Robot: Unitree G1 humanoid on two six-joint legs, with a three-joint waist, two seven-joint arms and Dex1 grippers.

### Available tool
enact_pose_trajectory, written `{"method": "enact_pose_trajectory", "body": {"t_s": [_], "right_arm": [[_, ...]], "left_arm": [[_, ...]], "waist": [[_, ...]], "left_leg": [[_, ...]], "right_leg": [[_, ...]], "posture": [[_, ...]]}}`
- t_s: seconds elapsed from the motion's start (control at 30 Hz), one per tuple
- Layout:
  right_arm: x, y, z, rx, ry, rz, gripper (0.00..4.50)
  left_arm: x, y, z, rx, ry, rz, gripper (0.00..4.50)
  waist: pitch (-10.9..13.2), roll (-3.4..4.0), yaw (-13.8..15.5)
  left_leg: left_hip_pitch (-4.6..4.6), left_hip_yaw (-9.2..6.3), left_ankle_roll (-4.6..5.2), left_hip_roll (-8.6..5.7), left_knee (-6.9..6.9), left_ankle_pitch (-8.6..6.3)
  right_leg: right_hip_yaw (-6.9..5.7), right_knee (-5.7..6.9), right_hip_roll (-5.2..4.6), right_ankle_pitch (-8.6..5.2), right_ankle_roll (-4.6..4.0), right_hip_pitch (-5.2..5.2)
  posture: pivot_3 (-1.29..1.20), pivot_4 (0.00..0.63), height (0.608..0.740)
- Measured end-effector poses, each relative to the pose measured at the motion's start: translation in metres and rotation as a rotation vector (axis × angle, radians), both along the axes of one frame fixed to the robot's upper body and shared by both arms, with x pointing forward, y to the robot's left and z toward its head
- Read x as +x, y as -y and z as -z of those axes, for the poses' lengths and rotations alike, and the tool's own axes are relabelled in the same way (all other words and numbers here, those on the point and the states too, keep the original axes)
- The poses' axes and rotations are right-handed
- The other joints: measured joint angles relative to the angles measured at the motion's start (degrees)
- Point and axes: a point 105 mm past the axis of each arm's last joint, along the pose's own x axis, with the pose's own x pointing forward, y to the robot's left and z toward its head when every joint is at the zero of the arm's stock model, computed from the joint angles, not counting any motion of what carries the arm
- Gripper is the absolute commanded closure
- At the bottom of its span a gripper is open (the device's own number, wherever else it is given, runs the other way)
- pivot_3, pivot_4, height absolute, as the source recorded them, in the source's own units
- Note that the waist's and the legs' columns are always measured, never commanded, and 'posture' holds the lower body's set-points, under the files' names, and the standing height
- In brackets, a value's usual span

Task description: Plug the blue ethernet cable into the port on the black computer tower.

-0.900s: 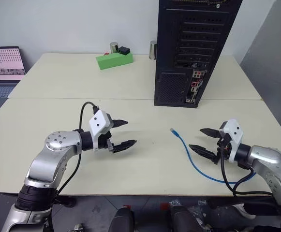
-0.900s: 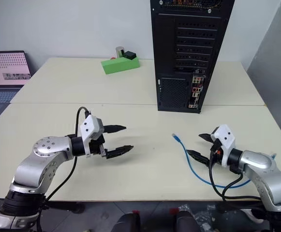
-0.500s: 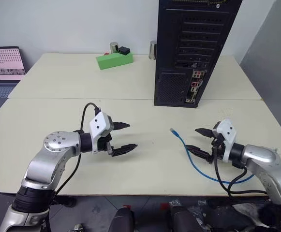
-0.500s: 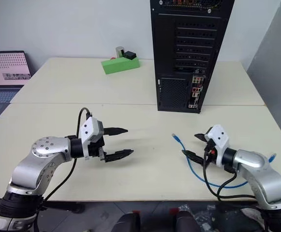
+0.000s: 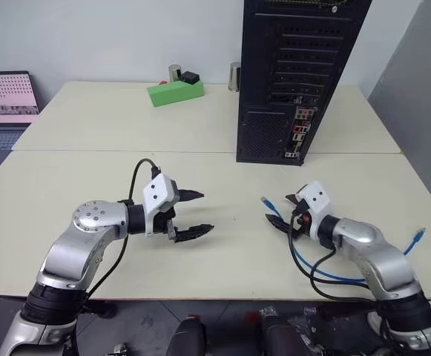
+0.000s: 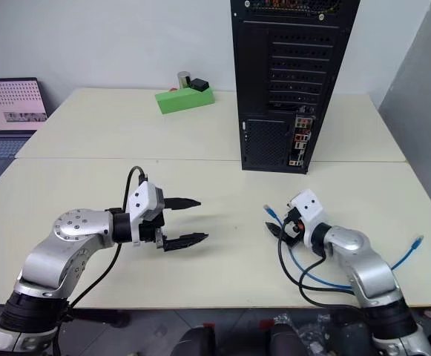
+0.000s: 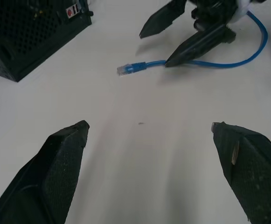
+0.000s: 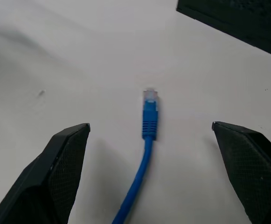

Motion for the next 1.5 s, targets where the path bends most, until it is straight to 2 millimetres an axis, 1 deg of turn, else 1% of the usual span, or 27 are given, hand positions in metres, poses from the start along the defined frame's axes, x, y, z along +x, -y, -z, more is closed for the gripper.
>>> {"method": "enact_pose_trajectory", "body": {"t_s": [0.1,0.17,0.23,0.27,0.43,0.57,0.6,0.8,0.83,0.93,1.03,1.1,1.23,1.3,1.5], "right_arm": [[0.009,0.001,0.010,-0.009,-0.023,0.033,0.05],[0.010,0.000,0.011,-0.019,-0.017,0.029,0.05],[0.010,0.000,0.012,-0.033,-0.007,0.022,0.42],[0.010,-0.001,0.011,-0.039,-0.002,0.016,0.52],[0.009,-0.004,0.012,-0.039,-0.001,-0.003,1.79],[0.008,-0.008,0.012,-0.043,-0.002,-0.023,2.64],[0.008,-0.008,0.012,-0.043,-0.003,-0.025,2.95],[0.006,-0.007,0.013,-0.048,-0.007,-0.044,4.30],[0.005,-0.006,0.012,-0.056,-0.010,-0.054,4.37],[0.004,-0.004,0.011,-0.069,-0.013,-0.079,4.38],[-0.003,-0.009,0.008,-0.097,-0.018,-0.163,4.39],[-0.013,-0.022,0.001,-0.114,-0.009,-0.286,4.39],[-0.032,-0.050,-0.021,-0.116,0.032,-0.501,4.39],[-0.039,-0.058,-0.025,-0.120,0.031,-0.564,4.39],[-0.046,-0.073,-0.028,-0.120,0.029,-0.632,4.39]], "left_arm": [[0.001,0.003,-0.005,-0.008,0.017,0.014,0.00],[0.001,0.003,-0.005,-0.009,0.024,0.018,0.00],[0.002,0.002,-0.004,-0.010,0.018,0.015,0.00],[0.002,0.002,-0.004,-0.010,0.015,0.014,0.00],[0.001,0.002,-0.003,-0.011,0.012,0.027,0.00],[0.004,0.002,-0.005,-0.024,0.026,0.035,0.00],[0.004,0.002,-0.005,-0.024,0.029,0.041,0.00],[0.005,0.003,-0.002,-0.008,0.036,0.077,0.00],[0.005,0.004,0.001,0.008,0.036,0.087,0.00],[0.007,0.004,0.005,0.024,0.034,0.098,0.00],[0.011,0.004,0.008,0.050,0.037,0.115,0.00],[0.014,0.006,0.009,0.061,0.042,0.138,0.00],[0.016,0.011,0.009,0.082,0.043,0.198,0.00],[0.015,0.013,0.012,0.090,0.027,0.230,0.00],[0.012,0.022,0.022,0.116,0.004,0.300,0.00]], "waist": [[0.00,0.00,0.03],[0.00,0.00,0.03],[0.00,0.00,0.00],[0.00,0.00,0.00],[0.00,0.00,0.01],[0.00,0.00,0.01],[0.00,0.00,0.02],[0.00,0.00,0.04],[0.00,0.00,0.04],[0.00,0.00,0.04],[0.00,0.00,0.03],[0.00,0.00,-0.09],[0.00,0.00,-0.16],[0.00,0.00,-0.08],[0.00,0.00,-0.04]], "left_leg": [[-0.01,0.00,0.00,0.00,0.00,0.00],[-0.01,0.00,0.00,0.00,0.00,0.00],[0.01,0.00,0.00,0.00,0.00,0.00],[0.01,0.00,0.00,0.00,0.00,0.00],[0.00,0.00,0.00,0.00,0.00,0.00],[0.01,0.00,0.00,0.00,0.00,0.00],[0.01,0.00,0.00,0.00,0.00,0.00],[0.01,0.00,0.00,0.00,0.00,0.00],[0.01,0.00,0.00,0.00,0.00,0.00],[0.00,0.00,0.00,0.00,0.00,0.00],[0.00,0.00,0.00,0.00,0.00,0.00],[0.00,0.00,0.00,0.00,0.00,0.00],[0.00,-0.02,0.00,0.00,0.00,0.00],[-0.01,-0.02,0.00,0.00,0.00,0.00],[-0.01,-0.03,0.00,0.00,0.01,0.00]], "right_leg": [[0.00,0.00,0.00,0.00,0.00,0.00],[0.01,-0.01,0.00,0.00,0.00,0.00],[0.01,0.01,0.00,0.00,0.00,0.00],[0.00,0.01,0.00,0.00,0.00,0.00],[0.01,0.01,0.00,0.00,0.00,0.00],[0.01,0.01,0.00,0.00,0.00,0.00],[0.00,0.01,0.00,0.00,0.00,0.00],[0.00,0.01,0.00,0.00,0.00,0.00],[0.00,0.01,0.00,0.00,0.00,0.00],[0.00,0.00,0.00,0.00,0.00,0.01],[-0.01,0.00,0.01,0.00,0.00,0.00],[-0.01,0.00,0.02,0.00,0.00,-0.01],[-0.02,0.00,0.02,0.00,0.00,-0.01],[-0.03,0.00,0.02,0.00,0.00,-0.01],[-0.04,0.00,0.02,0.00,0.00,-0.01]], "posture": [[0.00,0.150,0.740],[0.00,0.150,0.740],[0.00,0.150,0.740],[0.00,0.150,0.740],[0.00,0.150,0.740],[0.00,0.150,0.740],[0.00,0.150,0.740],[0.00,0.150,0.740],[0.00,0.150,0.740],[0.00,0.150,0.740],[0.00,0.150,0.740],[0.00,0.150,0.740],[0.00,0.150,0.740],[0.00,0.150,0.740],[0.00,0.150,0.740]]}}
